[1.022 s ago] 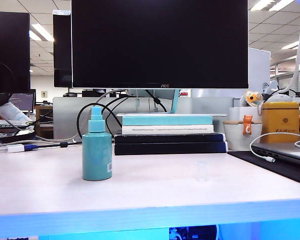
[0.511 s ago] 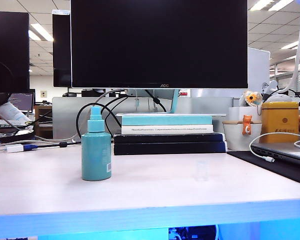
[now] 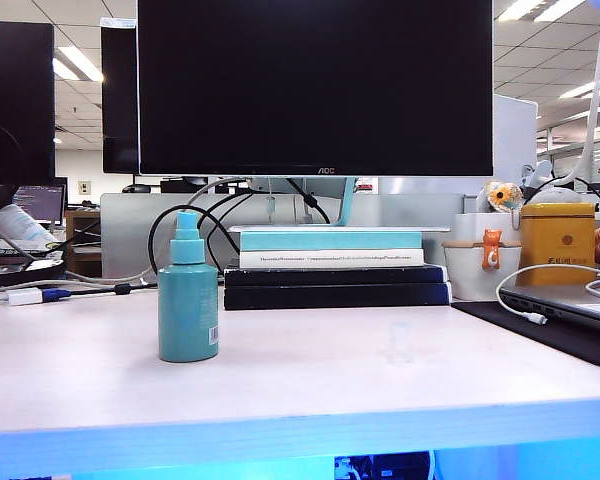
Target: Pick up the sprayer with the left hand, pick up its lid with the right hand then put the lid on the sprayer.
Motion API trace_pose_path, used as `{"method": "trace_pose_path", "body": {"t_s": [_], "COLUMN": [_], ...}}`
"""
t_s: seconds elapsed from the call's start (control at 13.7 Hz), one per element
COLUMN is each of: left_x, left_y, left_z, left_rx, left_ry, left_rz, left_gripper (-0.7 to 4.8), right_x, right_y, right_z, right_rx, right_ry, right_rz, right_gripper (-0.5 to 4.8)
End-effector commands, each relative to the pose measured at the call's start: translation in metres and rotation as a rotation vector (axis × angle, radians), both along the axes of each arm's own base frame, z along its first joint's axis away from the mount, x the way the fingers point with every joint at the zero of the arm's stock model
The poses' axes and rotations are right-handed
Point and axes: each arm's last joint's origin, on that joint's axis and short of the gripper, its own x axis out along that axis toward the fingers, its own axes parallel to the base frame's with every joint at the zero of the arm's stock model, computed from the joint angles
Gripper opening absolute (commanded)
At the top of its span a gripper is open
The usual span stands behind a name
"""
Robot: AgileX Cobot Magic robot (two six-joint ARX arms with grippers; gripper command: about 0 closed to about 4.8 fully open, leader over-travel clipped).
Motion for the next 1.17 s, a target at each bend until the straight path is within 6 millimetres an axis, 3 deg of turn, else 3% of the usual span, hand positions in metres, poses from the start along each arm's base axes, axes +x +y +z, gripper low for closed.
{"method": "trace_pose_path", "body": {"t_s": [0.07,0.22,0.29,0.44,0.73,0.8,0.88,0.95,1.02,1.17], "left_x": [0.001,0.015,0.023,0.043,0.073,0.091,0.113,0.127,0.132,0.137], "left_y": [-0.004,-0.005,-0.007,-0.008,-0.022,-0.039,-0.064,-0.067,-0.068,-0.071], "left_z": [0.012,0.004,-0.001,-0.010,-0.031,-0.051,-0.062,-0.066,-0.070,-0.084], "left_rx": [0.065,0.113,0.139,0.163,0.291,0.333,0.346,0.353,0.388,0.414], "left_ry": [-0.127,-0.046,-0.001,0.048,0.046,0.116,0.108,0.127,0.124,0.181], "left_rz": [-0.133,-0.192,-0.249,-0.310,-0.395,-0.442,-0.522,-0.477,-0.486,-0.543], "left_gripper": [0.85,2.50,3.07,3.10,3.09,3.09,3.46,4.79,4.79,4.79], "right_x": [0.005,0.029,0.044,0.083,0.129,0.145,0.152,0.155,0.158,0.166], "right_y": [0.001,0.005,0.008,0.014,0.020,0.021,0.021,0.023,0.024,0.027], "right_z": [0.025,0.046,0.049,0.046,0.036,0.030,0.021,0.014,0.006,-0.013], "right_rx": [0.018,-0.013,-0.022,-0.026,-0.024,-0.052,-0.119,-0.165,-0.153,-0.130], "right_ry": [-0.035,0.048,0.102,0.207,0.303,0.297,0.285,0.287,0.315,0.353], "right_rz": [0.031,0.135,0.197,0.375,0.502,0.521,0.529,0.597,0.643,0.739], "right_gripper": [-0.05,-0.05,-0.05,-0.05,-0.05,-0.05,-0.04,0.94,3.39,3.65]}}
